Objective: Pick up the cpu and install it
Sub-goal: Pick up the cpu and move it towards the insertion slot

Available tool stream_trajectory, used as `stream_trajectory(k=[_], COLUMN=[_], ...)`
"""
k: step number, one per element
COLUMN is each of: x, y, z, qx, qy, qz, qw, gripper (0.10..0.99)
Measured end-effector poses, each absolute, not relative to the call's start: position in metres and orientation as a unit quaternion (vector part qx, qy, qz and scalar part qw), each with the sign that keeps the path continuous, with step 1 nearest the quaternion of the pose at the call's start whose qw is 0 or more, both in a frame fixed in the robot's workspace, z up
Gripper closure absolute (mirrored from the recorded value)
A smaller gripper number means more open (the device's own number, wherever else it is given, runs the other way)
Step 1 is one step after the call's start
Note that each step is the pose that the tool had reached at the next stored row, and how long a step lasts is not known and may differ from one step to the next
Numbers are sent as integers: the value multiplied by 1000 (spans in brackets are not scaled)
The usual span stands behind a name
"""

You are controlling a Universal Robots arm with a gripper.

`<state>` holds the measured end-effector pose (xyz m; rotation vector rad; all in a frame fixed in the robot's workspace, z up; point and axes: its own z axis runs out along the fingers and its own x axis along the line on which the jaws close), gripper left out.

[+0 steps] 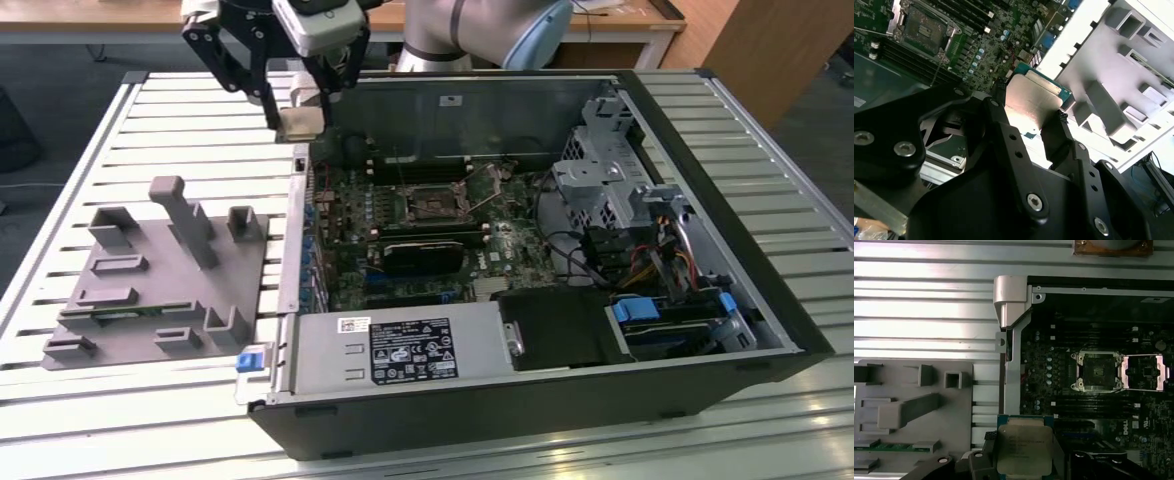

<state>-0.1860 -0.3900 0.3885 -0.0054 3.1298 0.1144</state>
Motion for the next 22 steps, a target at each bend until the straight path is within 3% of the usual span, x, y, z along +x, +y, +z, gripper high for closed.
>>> stream_trajectory(k=[22], x=[-165], y=[-383], z=[388], qx=[-2], qy=[999], qz=[37], qw=[5], gripper=[553])
